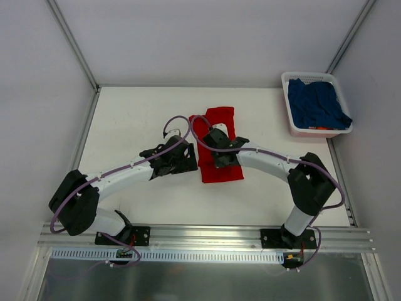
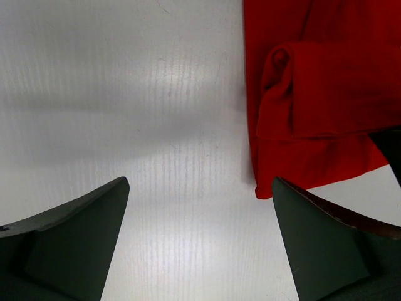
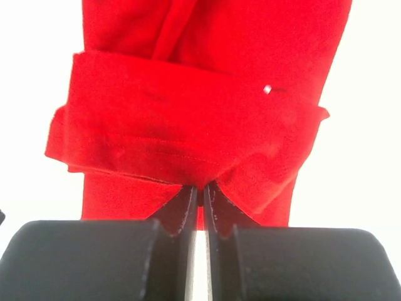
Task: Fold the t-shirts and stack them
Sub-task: Fold the folded rectangular tshirt in 1/3 of the way, then grab one side of the 2/3 rectangular tshirt with both arms
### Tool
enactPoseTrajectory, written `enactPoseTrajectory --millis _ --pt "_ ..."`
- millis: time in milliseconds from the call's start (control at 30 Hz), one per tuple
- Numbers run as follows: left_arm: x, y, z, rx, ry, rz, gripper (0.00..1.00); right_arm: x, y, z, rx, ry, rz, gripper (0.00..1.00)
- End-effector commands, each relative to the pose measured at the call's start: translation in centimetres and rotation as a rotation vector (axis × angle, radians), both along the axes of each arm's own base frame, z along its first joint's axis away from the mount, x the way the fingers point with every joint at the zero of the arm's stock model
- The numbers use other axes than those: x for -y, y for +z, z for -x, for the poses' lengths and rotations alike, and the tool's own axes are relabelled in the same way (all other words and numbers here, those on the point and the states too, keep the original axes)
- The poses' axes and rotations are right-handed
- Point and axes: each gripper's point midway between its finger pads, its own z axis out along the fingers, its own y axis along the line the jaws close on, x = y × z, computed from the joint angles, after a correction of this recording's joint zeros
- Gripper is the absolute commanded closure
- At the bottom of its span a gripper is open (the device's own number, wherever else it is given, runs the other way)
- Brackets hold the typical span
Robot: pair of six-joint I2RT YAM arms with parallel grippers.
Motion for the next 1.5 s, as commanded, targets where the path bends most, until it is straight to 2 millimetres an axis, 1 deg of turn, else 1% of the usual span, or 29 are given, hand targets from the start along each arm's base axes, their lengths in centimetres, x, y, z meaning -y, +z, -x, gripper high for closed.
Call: enactPoseTrajectory --millis 0,200,300,333,433,467,500,533,567,600,667,700,733,767,800,833,867,900,933,967,1000,1033,1067,1167,1300,1333,1367,1433,1467 --pt "-0.2 0.2 -0.1 0.005 0.020 0.008 0.01 0.2 4.1 -1.4 0.088 -0.003 -0.012 0.96" --pt "-0.1 0.2 0.1 0.006 0.014 0.010 0.01 0.8 5.0 -3.7 0.103 -0.021 -0.014 0.95" --pt "-0.1 0.2 0.2 0.005 0.012 0.013 0.01 1.3 4.8 -5.1 0.095 -0.033 -0.011 0.95" --pt "-0.1 0.2 0.3 0.003 0.010 0.013 0.01 1.6 4.2 -5.8 0.083 -0.044 -0.003 0.95" --pt "0.0 0.0 0.3 -0.001 0.006 0.010 0.01 1.8 4.4 -7.7 0.089 -0.057 -0.015 0.95" --pt "0.0 0.0 0.3 -0.002 0.006 0.009 0.01 1.8 3.6 -8.1 0.073 -0.058 -0.002 0.95" --pt "0.0 -0.1 0.4 -0.006 0.005 0.007 0.01 1.4 4.1 -9.0 0.081 -0.053 -0.015 0.95" --pt "0.0 -0.2 0.3 -0.008 0.005 0.004 0.01 1.7 3.9 -9.7 0.078 -0.061 -0.015 0.95" --pt "0.0 -0.3 0.4 -0.009 0.004 0.003 0.01 1.6 3.0 -10.2 0.058 -0.062 -0.009 0.94" --pt "0.0 -0.3 0.4 -0.009 0.003 0.003 0.01 1.3 2.7 -10.7 0.049 -0.055 -0.017 0.93" --pt "0.0 -0.6 0.4 -0.017 0.005 -0.003 0.01 0.9 3.2 -12.3 0.061 -0.058 -0.039 0.89" --pt "0.0 -0.8 0.5 -0.022 0.005 -0.006 0.01 0.6 2.2 -12.7 0.041 -0.054 -0.038 0.89" --pt "-0.1 -1.0 0.6 -0.026 0.006 -0.009 0.01 0.2 2.7 -13.6 0.053 -0.052 -0.052 0.89" --pt "-0.1 -1.1 0.6 -0.030 0.009 -0.010 0.01 -0.1 2.6 -14.0 0.050 -0.047 -0.057 0.89" --pt "0.0 -1.2 0.6 -0.032 0.009 -0.010 0.01 -0.5 1.7 -14.3 0.034 -0.038 -0.059 0.89" --pt "0.0 -1.4 0.6 -0.037 0.010 -0.015 0.01 -0.9 2.2 -15.0 0.047 -0.034 -0.071 0.89" --pt "0.0 -1.5 0.6 -0.037 0.010 -0.015 0.01 -1.2 2.0 -15.2 0.042 -0.030 -0.077 0.89" --pt "0.2 -1.5 0.6 -0.039 0.008 -0.012 0.01 -1.5 1.3 -15.3 0.026 -0.022 -0.081 0.87" --pt "0.3 -1.6 0.6 -0.044 0.005 -0.015 0.01 -1.8 1.3 -15.5 0.023 -0.019 -0.088 0.85" --pt "0.3 -1.7 0.6 -0.045 0.003 -0.016 0.01 -2.4 1.7 -15.9 0.028 -0.009 -0.107 0.73" --pt "0.6 -1.8 0.5 -0.049 -0.001 -0.014 0.01 -2.5 1.2 -15.9 0.016 0.017 -0.087 0.64" --pt "0.7 -1.8 0.5 -0.048 -0.005 -0.013 0.01 -2.5 1.3 -16.0 0.016 0.018 -0.087 0.47" --pt "0.8 -1.8 0.5 -0.050 -0.005 -0.013 0.01 -2.5 1.6 -16.2 0.023 0.012 -0.081 0.41" --pt "1.1 -2.0 0.5 -0.050 -0.009 -0.015 0.01 -1.4 2.6 -16.3 0.048 -0.016 -0.070 0.31" --pt "1.3 -2.2 0.4 -0.053 -0.012 -0.016 0.01 0.2 6.0 -16.2 0.108 -0.043 -0.069 0.30" --pt "1.4 -2.3 0.5 -0.054 -0.013 -0.016 0.01 0.8 7.7 -16.1 0.139 -0.054 -0.072 0.29" --pt "1.5 -2.3 0.5 -0.054 -0.015 -0.014 0.01 1.3 8.3 -15.8 0.144 -0.058 -0.069 0.29" --pt "1.9 -2.4 0.5 -0.054 -0.028 -0.005 0.01 2.6 8.4 -14.9 0.142 -0.081 -0.051 0.28" --pt "2.0 -2.4 0.4 -0.053 -0.030 0.000 0.01 3.4 9.7 -14.6 0.167 -0.099 -0.057 0.28"
